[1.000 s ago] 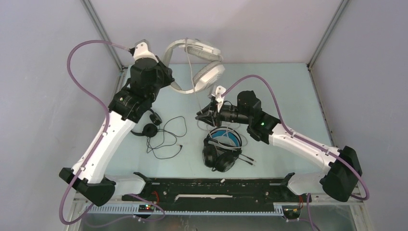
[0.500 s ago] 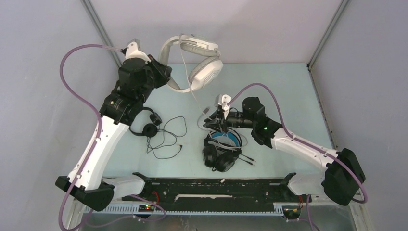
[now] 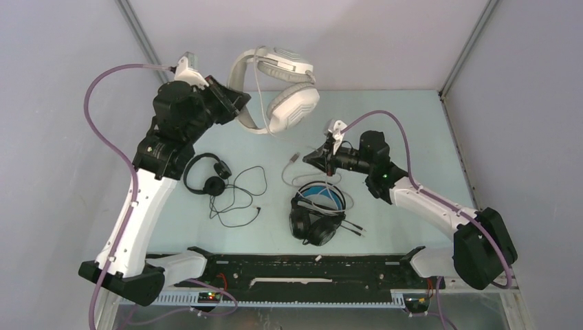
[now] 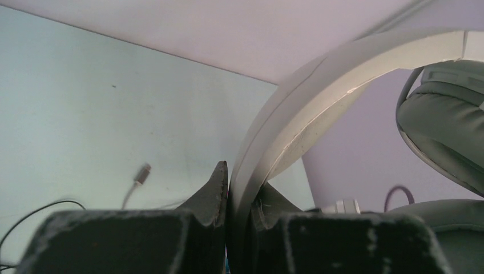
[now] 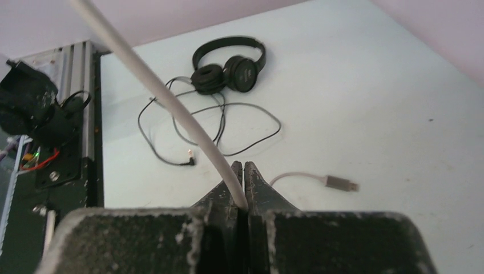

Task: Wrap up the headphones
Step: Wrap the headphones cable around the headphones.

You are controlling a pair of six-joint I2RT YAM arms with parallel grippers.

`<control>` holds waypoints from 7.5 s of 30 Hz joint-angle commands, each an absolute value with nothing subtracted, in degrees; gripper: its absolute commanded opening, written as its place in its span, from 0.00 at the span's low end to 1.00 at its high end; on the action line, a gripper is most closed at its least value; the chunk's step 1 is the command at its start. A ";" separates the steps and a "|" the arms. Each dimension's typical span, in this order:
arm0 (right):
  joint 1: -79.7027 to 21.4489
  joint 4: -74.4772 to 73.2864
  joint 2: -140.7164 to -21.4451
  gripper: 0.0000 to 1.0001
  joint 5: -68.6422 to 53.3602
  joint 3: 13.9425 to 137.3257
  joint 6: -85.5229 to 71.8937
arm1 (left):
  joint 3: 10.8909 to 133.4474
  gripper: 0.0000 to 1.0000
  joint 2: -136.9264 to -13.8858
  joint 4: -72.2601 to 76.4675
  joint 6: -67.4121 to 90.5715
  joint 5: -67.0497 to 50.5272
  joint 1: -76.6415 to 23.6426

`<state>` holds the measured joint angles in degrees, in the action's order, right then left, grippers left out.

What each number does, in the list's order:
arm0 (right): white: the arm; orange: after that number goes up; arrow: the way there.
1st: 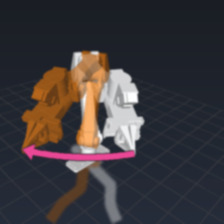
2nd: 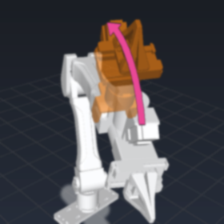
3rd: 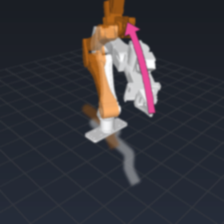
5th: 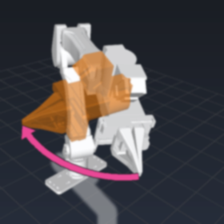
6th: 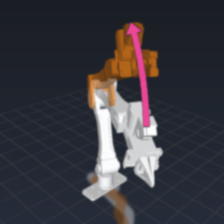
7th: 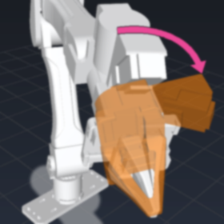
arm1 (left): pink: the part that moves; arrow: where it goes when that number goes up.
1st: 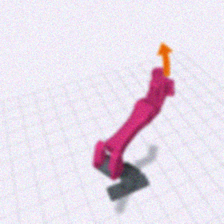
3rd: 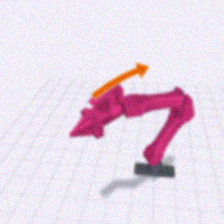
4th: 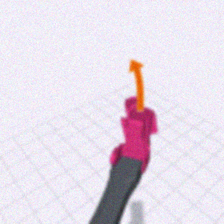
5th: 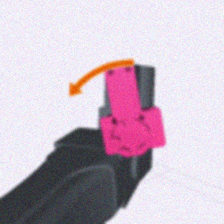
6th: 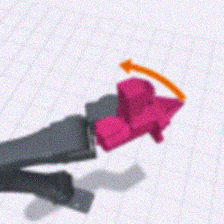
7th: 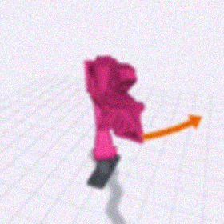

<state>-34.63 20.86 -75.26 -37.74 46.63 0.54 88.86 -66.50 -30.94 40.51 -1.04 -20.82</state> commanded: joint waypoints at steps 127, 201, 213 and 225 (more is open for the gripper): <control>-30.78 28.74 -75.03 0.13 -57.29 68.30 -71.31 | 81.00 0.00 -66.79 -35.98 -15.17 16.56 -32.15; -47.70 38.16 -70.68 0.43 -28.54 38.14 1.95 | 106.94 0.00 -72.84 -37.98 35.55 6.10 -31.97; -42.00 44.72 -75.51 0.27 -30.28 35.04 -6.47 | 114.86 0.00 -76.72 -34.97 40.26 0.63 -31.44; -35.27 40.13 -76.31 0.00 -27.10 33.92 -7.52 | 117.42 0.00 -78.15 -36.07 39.38 -2.00 -28.44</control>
